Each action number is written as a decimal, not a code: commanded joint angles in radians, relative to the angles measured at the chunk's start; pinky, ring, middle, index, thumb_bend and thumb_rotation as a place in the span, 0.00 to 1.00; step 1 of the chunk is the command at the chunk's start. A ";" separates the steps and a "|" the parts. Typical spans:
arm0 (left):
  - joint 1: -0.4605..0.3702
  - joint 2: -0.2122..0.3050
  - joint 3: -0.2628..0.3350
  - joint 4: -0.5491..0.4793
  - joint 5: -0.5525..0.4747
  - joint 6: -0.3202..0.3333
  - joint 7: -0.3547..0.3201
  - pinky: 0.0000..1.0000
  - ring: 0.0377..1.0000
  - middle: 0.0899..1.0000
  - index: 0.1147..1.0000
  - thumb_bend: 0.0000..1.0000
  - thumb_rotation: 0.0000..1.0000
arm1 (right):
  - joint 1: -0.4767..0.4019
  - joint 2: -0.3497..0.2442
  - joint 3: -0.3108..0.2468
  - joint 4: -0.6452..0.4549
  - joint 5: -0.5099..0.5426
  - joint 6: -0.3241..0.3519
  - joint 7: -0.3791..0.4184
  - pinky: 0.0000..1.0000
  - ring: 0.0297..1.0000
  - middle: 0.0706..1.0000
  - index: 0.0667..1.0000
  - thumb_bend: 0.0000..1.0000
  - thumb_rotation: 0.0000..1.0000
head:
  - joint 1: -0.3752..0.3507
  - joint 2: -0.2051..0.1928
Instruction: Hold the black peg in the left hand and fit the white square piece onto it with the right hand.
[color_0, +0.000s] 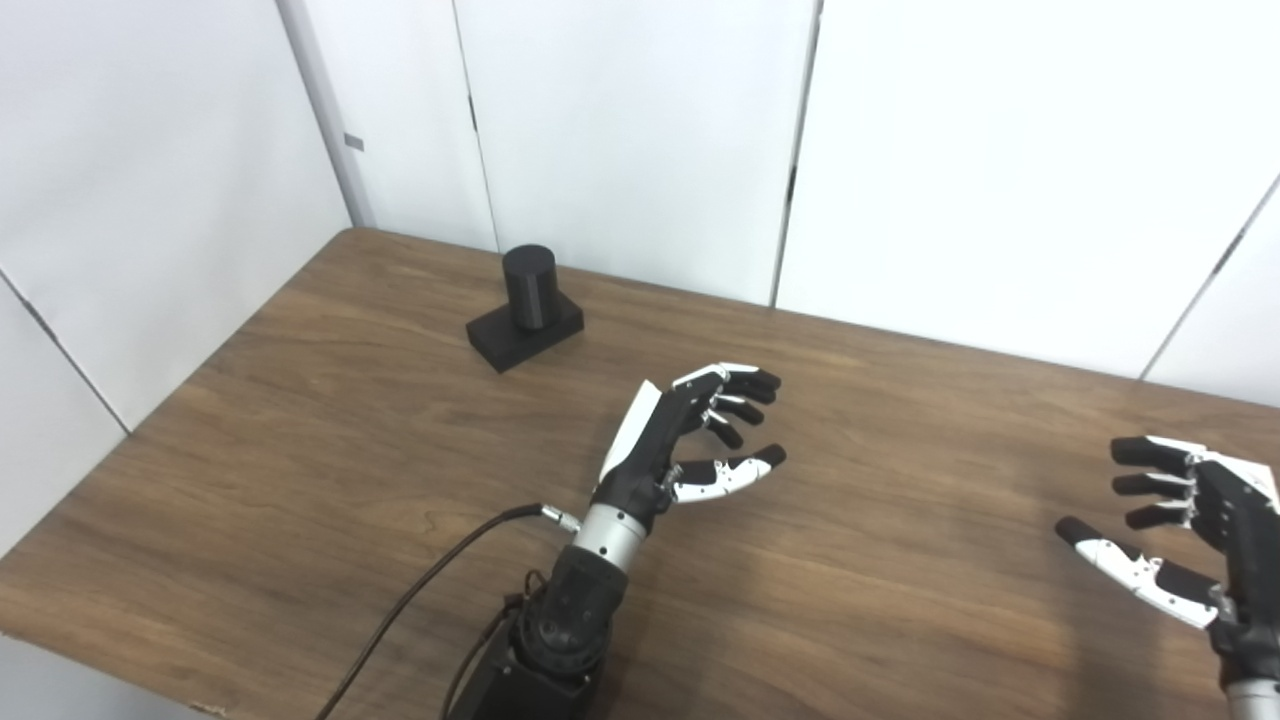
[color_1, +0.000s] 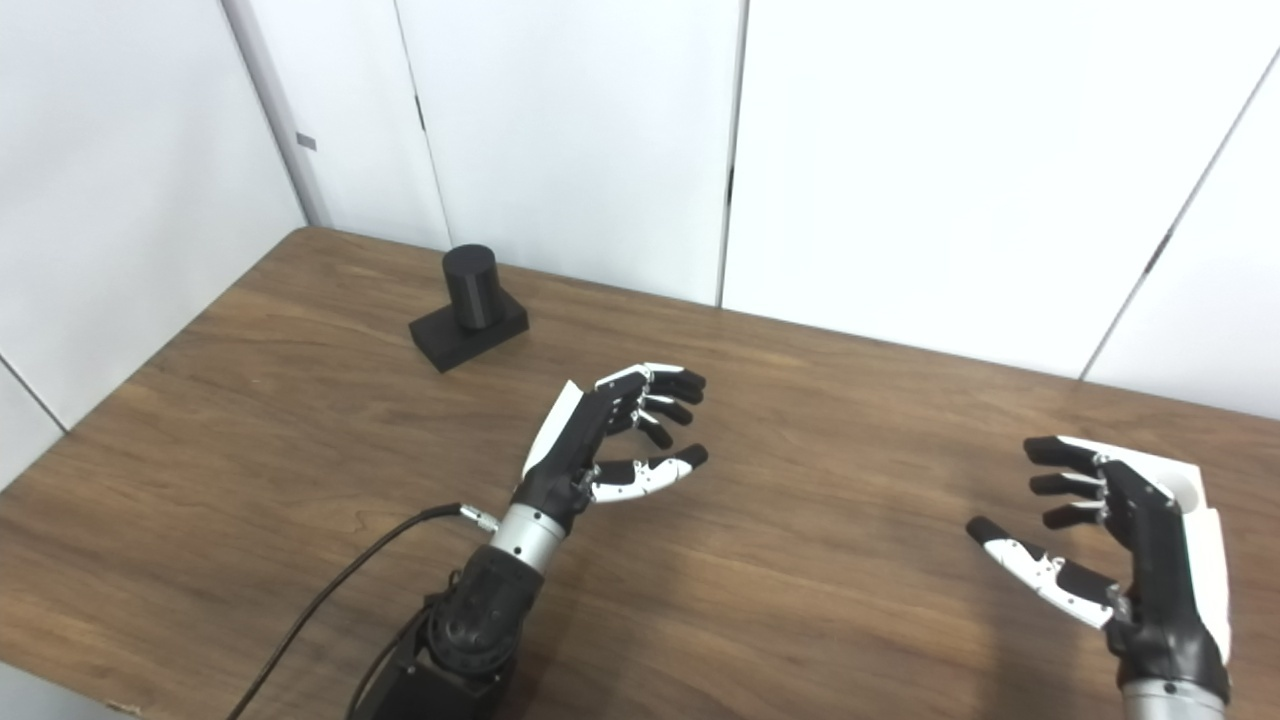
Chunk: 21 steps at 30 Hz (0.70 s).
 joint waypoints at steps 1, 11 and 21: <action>-0.027 0.005 -0.002 -0.049 0.019 0.004 0.013 0.51 0.63 0.67 0.64 0.58 0.00 | -0.025 0.001 -0.004 -0.042 -0.006 -0.004 -0.003 0.48 0.60 0.65 0.61 0.54 0.00 | 0.001 0.000; -0.075 0.124 0.025 -0.145 0.102 0.134 -0.038 0.53 0.64 0.68 0.65 0.75 0.18 | -0.031 0.001 -0.003 -0.038 -0.008 0.003 -0.004 0.46 0.59 0.64 0.60 0.54 0.00 | 0.011 -0.007; -0.147 0.249 0.072 -0.194 0.176 0.302 -0.055 0.58 0.68 0.71 0.64 0.79 0.21 | -0.032 0.000 -0.005 -0.036 0.002 0.007 0.002 0.47 0.59 0.64 0.61 0.53 0.00 | 0.029 -0.020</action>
